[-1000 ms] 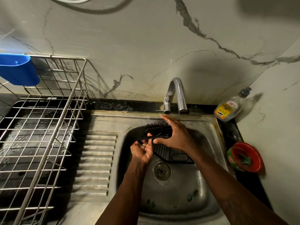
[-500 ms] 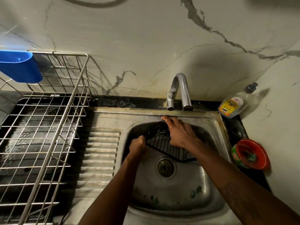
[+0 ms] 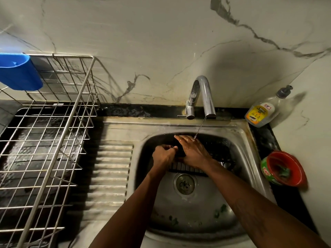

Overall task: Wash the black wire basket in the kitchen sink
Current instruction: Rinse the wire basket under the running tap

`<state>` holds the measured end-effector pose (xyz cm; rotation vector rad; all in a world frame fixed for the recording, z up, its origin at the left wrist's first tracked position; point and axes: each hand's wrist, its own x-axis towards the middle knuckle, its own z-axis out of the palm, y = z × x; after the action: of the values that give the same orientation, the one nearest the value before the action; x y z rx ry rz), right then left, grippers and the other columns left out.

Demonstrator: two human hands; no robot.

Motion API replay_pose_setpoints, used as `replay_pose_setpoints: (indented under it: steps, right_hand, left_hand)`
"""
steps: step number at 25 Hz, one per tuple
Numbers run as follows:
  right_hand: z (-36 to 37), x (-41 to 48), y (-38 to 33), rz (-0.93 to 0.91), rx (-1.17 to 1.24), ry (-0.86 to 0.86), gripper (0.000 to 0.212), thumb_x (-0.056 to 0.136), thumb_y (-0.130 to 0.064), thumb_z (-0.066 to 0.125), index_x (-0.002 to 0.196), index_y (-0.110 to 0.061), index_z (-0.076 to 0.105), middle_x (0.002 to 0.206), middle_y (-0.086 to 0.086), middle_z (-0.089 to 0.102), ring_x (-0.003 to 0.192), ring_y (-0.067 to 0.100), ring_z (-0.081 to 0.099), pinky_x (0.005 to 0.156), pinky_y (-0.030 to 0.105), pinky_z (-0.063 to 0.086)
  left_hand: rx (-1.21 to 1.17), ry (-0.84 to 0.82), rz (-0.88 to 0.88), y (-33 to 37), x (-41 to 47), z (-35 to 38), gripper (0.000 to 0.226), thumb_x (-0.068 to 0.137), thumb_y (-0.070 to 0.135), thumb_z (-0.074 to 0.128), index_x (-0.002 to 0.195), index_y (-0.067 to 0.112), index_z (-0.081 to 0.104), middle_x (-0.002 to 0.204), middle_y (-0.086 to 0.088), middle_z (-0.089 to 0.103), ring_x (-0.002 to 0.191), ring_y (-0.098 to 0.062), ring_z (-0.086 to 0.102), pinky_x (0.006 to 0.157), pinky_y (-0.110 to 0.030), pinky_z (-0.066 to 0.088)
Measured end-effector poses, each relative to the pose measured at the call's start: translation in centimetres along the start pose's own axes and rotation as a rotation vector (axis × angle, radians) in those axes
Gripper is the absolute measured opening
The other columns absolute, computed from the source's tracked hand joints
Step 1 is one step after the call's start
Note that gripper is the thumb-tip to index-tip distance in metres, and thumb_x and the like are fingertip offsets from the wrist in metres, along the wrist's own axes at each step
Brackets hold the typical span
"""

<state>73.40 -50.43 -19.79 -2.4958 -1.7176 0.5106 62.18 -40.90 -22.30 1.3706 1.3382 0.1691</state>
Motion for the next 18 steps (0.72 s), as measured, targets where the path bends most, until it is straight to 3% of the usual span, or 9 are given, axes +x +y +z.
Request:
replay_pose_setpoints:
  steps: [3,6,9,11,13,16,18]
  right_hand:
    - [1.6,-0.8,0.7,-0.075,-0.099,0.036,0.085,0.096,-0.065,0.038,0.162,-0.021,0.006,0.169,0.001,0.01,0.156,0.016,0.005,0.125,0.037,-0.004]
    - [1.9,-2.2,3.2,-0.101,-0.122,0.033,0.079,0.099,-0.072,0.016,0.162,-0.027,0.002,0.168,-0.008,-0.001,0.155,0.01,-0.003,0.126,0.041,-0.004]
    - [1.5,-3.5,5.3,0.086,-0.123,0.049,0.077,0.1,-0.071,0.01,0.162,-0.026,0.011,0.167,-0.004,0.014,0.155,0.013,0.008,0.126,0.046,0.002]
    - [1.5,-2.5,4.0,0.24,-0.071,0.082,0.066,0.102,-0.061,0.014,0.157,-0.028,0.028,0.161,-0.001,0.035,0.15,0.017,0.026,0.125,0.049,0.009]
    - [1.4,-0.4,1.2,0.4,-0.012,0.06,0.062,0.102,-0.056,0.016,0.151,-0.025,0.039,0.154,0.004,0.043,0.144,0.024,0.034,0.121,0.058,0.009]
    - [2.1,1.7,-2.6,0.633,0.033,0.051,0.069,0.1,-0.061,0.016,0.143,-0.017,0.046,0.151,0.018,0.042,0.146,0.036,0.027,0.117,0.067,-0.004]
    - [2.7,2.1,-4.1,0.632,0.039,0.075,0.068,0.099,-0.063,0.017,0.138,-0.018,0.05,0.153,0.027,0.038,0.149,0.043,0.018,0.119,0.064,-0.007]
  left_hand:
    - [-0.118,-0.06,-0.069,0.6,0.3,0.8,0.015,0.082,0.032,0.072,0.083,0.017,0.075,0.082,-0.005,0.077,0.073,-0.021,0.074,0.07,-0.036,0.064]
    - [-0.231,-0.118,-0.104,0.5,0.6,0.8,0.018,0.085,0.027,0.07,0.081,0.01,0.075,0.081,-0.01,0.076,0.076,-0.027,0.074,0.073,-0.042,0.063]
    - [-0.216,-0.113,-0.069,-0.3,0.5,1.0,0.024,0.092,0.034,0.063,0.082,0.014,0.07,0.085,-0.011,0.073,0.08,-0.026,0.067,0.077,-0.041,0.057]
    - [-0.181,-0.118,-0.072,-0.2,0.4,1.3,0.029,0.094,0.042,0.056,0.084,0.017,0.067,0.095,-0.016,0.073,0.087,-0.031,0.068,0.086,-0.047,0.058]
    - [-0.117,-0.168,-0.091,0.5,0.4,1.0,0.035,0.101,0.046,0.047,0.092,0.019,0.067,0.099,-0.013,0.071,0.087,-0.029,0.065,0.086,-0.045,0.057]
    - [-0.246,-0.254,-0.24,1.3,0.7,0.5,0.044,0.104,0.048,0.042,0.096,0.015,0.069,0.097,-0.013,0.072,0.091,-0.029,0.065,0.088,-0.044,0.055]
    - [-0.361,-0.247,-0.305,1.3,0.5,0.2,0.038,0.104,0.038,0.046,0.099,0.009,0.069,0.091,-0.017,0.071,0.085,-0.032,0.066,0.085,-0.049,0.057]
